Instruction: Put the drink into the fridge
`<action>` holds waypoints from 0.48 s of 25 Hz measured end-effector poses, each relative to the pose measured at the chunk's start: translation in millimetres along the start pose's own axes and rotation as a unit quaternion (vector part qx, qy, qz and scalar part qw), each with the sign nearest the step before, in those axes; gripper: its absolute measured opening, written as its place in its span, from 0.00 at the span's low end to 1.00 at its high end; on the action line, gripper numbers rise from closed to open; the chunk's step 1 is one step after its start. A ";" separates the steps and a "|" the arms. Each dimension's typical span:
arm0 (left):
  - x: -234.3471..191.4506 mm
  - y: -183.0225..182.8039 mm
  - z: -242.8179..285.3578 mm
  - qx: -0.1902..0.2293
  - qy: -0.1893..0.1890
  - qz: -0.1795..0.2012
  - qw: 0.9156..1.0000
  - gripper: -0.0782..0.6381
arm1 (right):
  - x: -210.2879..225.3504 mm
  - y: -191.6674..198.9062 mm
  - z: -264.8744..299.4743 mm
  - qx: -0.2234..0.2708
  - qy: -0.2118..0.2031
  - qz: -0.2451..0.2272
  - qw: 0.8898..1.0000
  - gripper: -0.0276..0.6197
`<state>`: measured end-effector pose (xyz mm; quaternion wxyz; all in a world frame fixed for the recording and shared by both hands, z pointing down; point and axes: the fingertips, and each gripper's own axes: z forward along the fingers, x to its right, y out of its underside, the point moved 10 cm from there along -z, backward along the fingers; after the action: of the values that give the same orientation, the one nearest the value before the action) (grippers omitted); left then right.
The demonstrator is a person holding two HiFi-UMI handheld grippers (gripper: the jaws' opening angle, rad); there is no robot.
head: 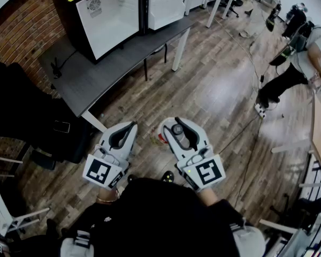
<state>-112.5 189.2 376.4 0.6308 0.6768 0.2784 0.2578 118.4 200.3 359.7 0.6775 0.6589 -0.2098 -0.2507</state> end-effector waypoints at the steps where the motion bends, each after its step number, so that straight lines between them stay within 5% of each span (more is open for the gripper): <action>1: 0.9 0.7 0.0 0.000 0.001 -0.007 1.000 0.11 | -0.9 0.3 -0.6 -0.001 0.001 -0.001 1.000 0.26; 12: 1.7 3.2 -10.5 0.001 -0.001 -0.023 1.000 0.11 | -9.2 1.6 -4.5 0.000 0.012 0.017 1.000 0.27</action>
<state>-118.6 197.7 380.3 0.6361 0.6711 0.2935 0.2425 114.0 209.5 361.5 0.6843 0.6580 -0.2130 -0.2312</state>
